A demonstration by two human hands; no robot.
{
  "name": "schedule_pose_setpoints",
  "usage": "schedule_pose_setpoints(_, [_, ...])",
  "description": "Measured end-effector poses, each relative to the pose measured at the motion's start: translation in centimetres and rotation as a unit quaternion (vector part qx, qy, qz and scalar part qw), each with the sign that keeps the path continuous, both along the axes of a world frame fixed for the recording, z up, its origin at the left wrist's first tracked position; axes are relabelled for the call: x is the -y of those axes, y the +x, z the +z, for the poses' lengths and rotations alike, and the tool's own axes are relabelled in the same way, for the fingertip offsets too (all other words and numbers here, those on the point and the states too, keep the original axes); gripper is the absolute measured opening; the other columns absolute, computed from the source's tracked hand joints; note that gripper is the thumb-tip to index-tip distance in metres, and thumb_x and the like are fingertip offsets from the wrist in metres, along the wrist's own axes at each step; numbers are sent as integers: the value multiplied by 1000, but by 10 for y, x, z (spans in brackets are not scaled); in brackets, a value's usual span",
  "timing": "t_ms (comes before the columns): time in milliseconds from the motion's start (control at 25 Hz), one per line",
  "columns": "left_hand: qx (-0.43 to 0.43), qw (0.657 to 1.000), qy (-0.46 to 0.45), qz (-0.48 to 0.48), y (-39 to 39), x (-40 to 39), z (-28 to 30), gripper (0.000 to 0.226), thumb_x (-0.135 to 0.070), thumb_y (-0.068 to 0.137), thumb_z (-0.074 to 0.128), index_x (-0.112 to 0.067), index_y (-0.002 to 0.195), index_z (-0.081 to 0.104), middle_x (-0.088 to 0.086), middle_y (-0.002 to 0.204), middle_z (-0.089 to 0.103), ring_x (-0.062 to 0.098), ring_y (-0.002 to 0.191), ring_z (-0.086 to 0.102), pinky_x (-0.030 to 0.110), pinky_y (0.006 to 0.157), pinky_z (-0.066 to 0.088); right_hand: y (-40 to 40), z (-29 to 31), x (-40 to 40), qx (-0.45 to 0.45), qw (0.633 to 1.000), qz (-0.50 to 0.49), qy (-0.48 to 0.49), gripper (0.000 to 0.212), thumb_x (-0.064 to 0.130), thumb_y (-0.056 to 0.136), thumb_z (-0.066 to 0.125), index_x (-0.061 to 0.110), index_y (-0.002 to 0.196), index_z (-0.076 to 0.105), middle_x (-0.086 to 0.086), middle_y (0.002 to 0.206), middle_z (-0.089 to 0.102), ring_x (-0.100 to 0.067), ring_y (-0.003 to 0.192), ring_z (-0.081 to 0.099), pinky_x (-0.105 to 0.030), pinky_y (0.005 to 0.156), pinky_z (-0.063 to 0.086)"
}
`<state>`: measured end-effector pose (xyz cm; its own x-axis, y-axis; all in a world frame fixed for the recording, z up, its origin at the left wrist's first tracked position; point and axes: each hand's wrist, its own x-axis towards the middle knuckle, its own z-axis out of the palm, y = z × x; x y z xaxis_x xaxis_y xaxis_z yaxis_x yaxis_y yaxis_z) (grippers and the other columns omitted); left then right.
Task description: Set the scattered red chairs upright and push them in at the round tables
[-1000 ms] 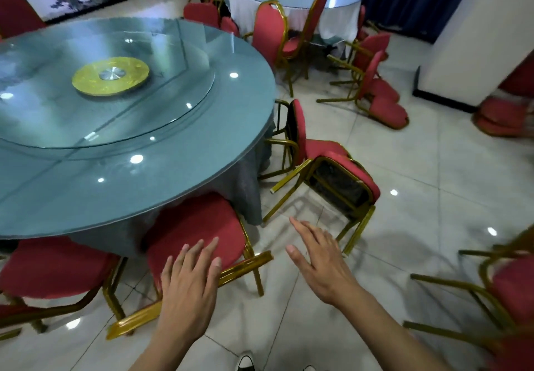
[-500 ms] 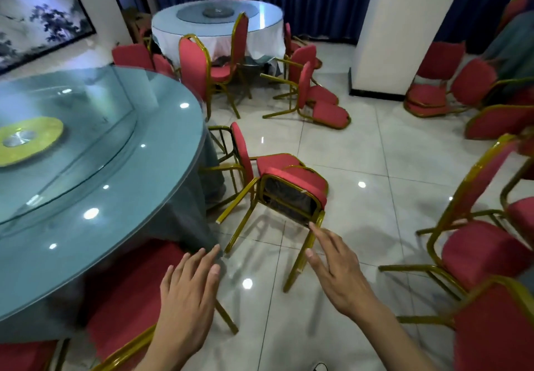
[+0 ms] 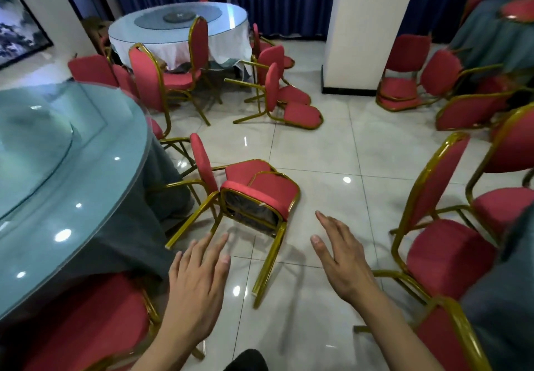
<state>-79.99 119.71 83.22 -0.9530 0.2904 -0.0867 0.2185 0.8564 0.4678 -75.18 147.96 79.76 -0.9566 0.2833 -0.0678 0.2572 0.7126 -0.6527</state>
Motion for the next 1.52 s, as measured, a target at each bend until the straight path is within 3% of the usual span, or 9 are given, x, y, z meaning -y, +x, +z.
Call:
schedule_pose_setpoints(240, [-34,999,16,12,-65,-68,1,81,-74,86,-16,-48,154,19,-18,166,9,0,151,-6,35,125,-6,-61,1,-59,-14,1000,9,4,68,78,93,12,52,156,15,11,163,22,-10,150,20,-40,123,18])
schedule_pose_setpoints(560, [-28,999,24,21,-190,-167,-7,66,-73,87,-17,-58,146,7,-23,162,4,-1,149,-9,32,122,-10,-196,16,-143,-12,999,37,14,66,76,93,16,53,155,18,14,161,26,-4,148,21,-30,120,14])
schedule_pose_setpoints(800, [-20,998,56,-3,-274,-236,2,61,-71,92,-9,-59,148,13,-21,164,8,3,153,-4,38,126,-2,-292,29,-196,-9,999,43,1,59,72,98,21,54,155,18,16,161,25,-3,149,19,-28,118,12])
schedule_pose_setpoints(1120, [-7,1000,5,12,-346,-303,1,60,-71,91,-11,-62,150,-1,-25,164,-9,1,150,-19,39,125,-9,-378,22,-268,-18,998,53,-38,56,70,96,26,60,151,20,19,158,27,-9,148,24,-37,121,23])
schedule_pose_setpoints(1400, [-22,999,-20,38,-418,-412,9,62,-75,87,-15,-65,147,-6,-24,164,-10,1,150,-19,35,124,-11,-473,22,-387,-50,994,56,-77,52,67,99,30,62,150,21,19,158,25,-12,146,29,-38,116,32])
schedule_pose_setpoints(1520, [-34,998,-25,51,-444,-456,12,58,-73,91,-10,-64,148,-8,-23,165,-7,1,151,-17,37,125,-8,-508,20,-434,-43,994,75,-71,53,67,99,28,60,151,21,18,159,25,-12,146,27,-36,116,29])
